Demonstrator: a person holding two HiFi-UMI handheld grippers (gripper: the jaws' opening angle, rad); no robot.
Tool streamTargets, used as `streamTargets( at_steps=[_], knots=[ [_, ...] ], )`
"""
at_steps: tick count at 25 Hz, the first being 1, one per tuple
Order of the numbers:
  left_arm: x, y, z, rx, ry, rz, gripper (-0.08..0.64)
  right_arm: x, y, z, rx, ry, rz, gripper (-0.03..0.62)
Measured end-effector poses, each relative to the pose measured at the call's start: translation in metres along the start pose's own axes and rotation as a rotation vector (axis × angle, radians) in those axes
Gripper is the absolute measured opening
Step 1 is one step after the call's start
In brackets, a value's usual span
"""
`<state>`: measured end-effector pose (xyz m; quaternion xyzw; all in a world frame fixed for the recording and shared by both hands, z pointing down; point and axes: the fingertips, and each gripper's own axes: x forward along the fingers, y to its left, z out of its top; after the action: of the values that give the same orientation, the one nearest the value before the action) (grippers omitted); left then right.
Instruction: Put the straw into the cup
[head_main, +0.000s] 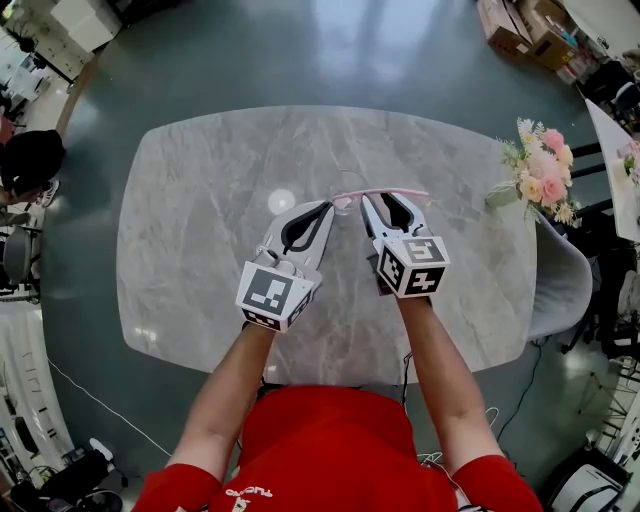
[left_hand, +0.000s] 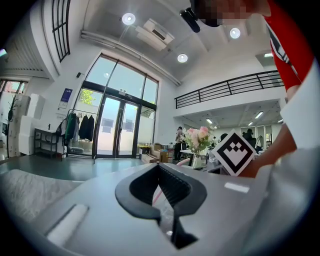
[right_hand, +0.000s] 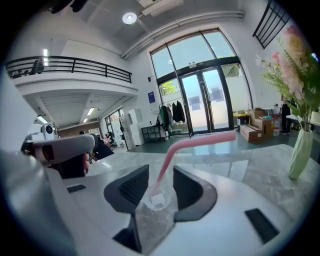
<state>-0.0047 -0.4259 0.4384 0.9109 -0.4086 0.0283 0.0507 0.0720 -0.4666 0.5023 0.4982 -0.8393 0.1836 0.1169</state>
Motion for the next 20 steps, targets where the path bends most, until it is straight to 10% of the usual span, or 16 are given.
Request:
streamTargets(
  at_steps=[20],
  knots=[
    [-0.057,-0.047,0.056,0.025,-0.081,-0.029,0.006,-0.126,0.081,0.059,-0.038,-0.217,0.120,0.105]
  ],
)
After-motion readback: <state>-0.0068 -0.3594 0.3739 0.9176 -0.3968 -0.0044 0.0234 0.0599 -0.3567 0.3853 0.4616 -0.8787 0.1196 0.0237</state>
